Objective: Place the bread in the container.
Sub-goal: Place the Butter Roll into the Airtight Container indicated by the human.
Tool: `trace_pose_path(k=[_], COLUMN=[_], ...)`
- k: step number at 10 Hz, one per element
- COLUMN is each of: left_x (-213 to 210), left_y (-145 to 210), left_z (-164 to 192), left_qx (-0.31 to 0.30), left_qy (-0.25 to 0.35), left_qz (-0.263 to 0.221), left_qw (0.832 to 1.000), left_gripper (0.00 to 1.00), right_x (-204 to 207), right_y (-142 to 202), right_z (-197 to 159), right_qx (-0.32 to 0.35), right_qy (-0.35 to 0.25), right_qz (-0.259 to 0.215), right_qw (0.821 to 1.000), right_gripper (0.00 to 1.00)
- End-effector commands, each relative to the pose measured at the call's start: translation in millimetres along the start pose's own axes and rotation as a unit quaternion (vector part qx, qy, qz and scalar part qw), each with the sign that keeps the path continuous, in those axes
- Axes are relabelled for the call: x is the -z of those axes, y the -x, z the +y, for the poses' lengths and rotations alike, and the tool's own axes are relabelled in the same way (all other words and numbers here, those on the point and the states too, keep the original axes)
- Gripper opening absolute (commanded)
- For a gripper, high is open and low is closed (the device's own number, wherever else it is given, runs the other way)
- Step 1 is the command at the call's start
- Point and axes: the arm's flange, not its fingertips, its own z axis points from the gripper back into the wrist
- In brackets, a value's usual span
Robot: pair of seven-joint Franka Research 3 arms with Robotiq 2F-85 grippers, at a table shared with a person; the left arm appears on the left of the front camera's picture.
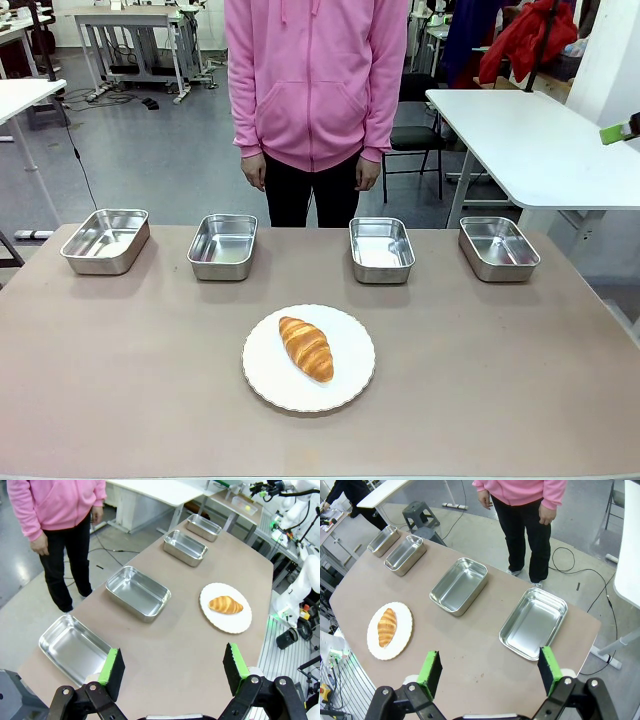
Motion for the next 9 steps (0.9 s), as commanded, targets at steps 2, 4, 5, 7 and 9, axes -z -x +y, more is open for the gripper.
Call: trace_pose_path(k=[2,4,5,7,9], left_x=[-0.1,-0.1,-0.1,-0.1,-0.1], left_y=[0.3,0.3,0.3,0.3,0.3], left_z=[-0.1,-0.1,-0.1,-0.1,-0.1], left_qx=[0.003,0.003,0.003,0.003,0.003], left_qy=[0.0,0.0,0.0,0.0,0.0], left_qz=[-0.001,-0.001,-0.001,-0.001,-0.001], left_qw=[1.0,1.0,1.0,1.0,1.0], left_gripper=[1.0,1.0,1.0,1.0,1.0], right_x=[0.5,0.5,0.5,0.5,0.5], right_y=[-1.6,-1.6,-1.6,-1.6,-1.6], right_z=[-0.4,-0.4,-0.4,-0.4,-0.4], right_qx=[-0.003,-0.003,-0.003,-0.003,-0.003], right_qy=[-0.007,-0.007,-0.007,-0.007,-0.007], right_qz=[-0.011,-0.011,-0.011,-0.011,-0.011], right_qw=[1.0,1.0,1.0,1.0,1.0], right_gripper=[1.0,1.0,1.0,1.0,1.0])
